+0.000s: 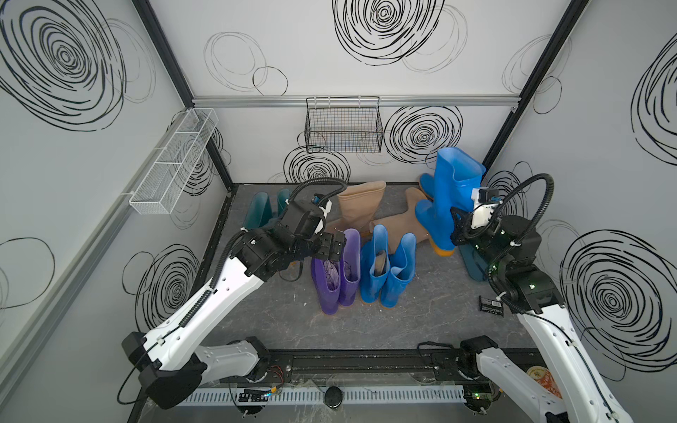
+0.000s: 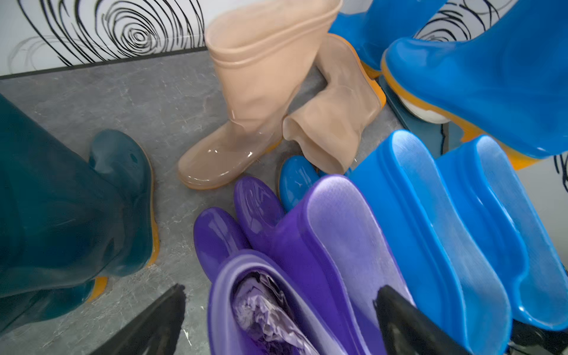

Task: Match and arrange rain boots in pairs
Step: Place the rain boot at the center of the board.

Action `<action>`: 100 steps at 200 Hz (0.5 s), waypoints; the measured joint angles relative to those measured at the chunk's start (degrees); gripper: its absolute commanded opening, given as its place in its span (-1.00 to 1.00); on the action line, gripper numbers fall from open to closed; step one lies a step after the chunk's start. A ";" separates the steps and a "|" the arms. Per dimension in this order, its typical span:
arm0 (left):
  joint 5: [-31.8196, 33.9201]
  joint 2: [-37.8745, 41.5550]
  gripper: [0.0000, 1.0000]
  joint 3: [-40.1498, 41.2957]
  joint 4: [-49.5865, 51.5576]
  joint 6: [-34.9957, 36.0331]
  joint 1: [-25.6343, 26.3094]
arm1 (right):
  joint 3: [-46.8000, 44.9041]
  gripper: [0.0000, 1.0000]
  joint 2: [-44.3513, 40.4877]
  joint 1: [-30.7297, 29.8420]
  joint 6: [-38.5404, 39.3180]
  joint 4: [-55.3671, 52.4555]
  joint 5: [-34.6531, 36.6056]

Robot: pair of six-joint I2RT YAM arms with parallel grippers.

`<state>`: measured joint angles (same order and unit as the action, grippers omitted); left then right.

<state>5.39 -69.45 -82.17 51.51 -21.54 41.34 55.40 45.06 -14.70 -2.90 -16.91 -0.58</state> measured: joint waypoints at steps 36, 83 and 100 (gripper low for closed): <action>-0.98 0.07 0.99 2.99 -1.42 -2.67 2.23 | -7.17 -1.00 -3.61 -0.02 -1.14 -0.42 1.33; -1.49 -0.15 0.90 7.19 -4.24 -3.26 2.45 | -11.39 -1.00 -5.35 -0.02 -2.38 -0.87 3.32; -1.44 -0.37 0.68 8.44 -5.07 -3.39 2.43 | -11.78 -1.00 -6.14 -0.02 -2.62 -0.90 3.76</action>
<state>3.95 -69.82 -73.73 46.44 -24.93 43.77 43.62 38.92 -14.72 -5.52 -17.80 3.18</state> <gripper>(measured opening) 0.910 0.073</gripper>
